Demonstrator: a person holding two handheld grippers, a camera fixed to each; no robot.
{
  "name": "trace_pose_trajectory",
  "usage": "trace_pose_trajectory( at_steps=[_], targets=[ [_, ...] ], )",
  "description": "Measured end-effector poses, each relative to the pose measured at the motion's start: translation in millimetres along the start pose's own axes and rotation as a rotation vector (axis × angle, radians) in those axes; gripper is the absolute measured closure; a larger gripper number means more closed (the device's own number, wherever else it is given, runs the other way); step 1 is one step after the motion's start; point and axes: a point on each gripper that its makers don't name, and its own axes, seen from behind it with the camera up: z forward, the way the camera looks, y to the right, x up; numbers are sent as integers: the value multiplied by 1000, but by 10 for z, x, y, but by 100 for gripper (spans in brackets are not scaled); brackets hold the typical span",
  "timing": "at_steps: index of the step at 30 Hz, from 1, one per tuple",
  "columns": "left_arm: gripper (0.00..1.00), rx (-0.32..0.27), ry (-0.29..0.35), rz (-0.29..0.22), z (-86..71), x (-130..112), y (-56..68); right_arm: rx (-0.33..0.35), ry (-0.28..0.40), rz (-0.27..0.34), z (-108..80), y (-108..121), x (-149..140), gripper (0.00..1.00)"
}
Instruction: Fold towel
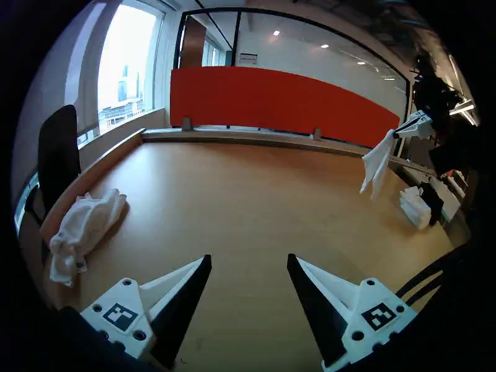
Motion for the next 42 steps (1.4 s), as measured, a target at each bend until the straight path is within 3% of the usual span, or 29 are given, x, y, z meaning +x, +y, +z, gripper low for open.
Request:
trace_pose_trajectory(
  at_steps=[28,42],
  targets=[
    [10,10,-24,21,69,48,123,-185,-109,86,-621,1326,-881,97],
    [10,9,-30,37,96,83,218,-228,-168,118,-767,1727,-1282,97]
  ],
)
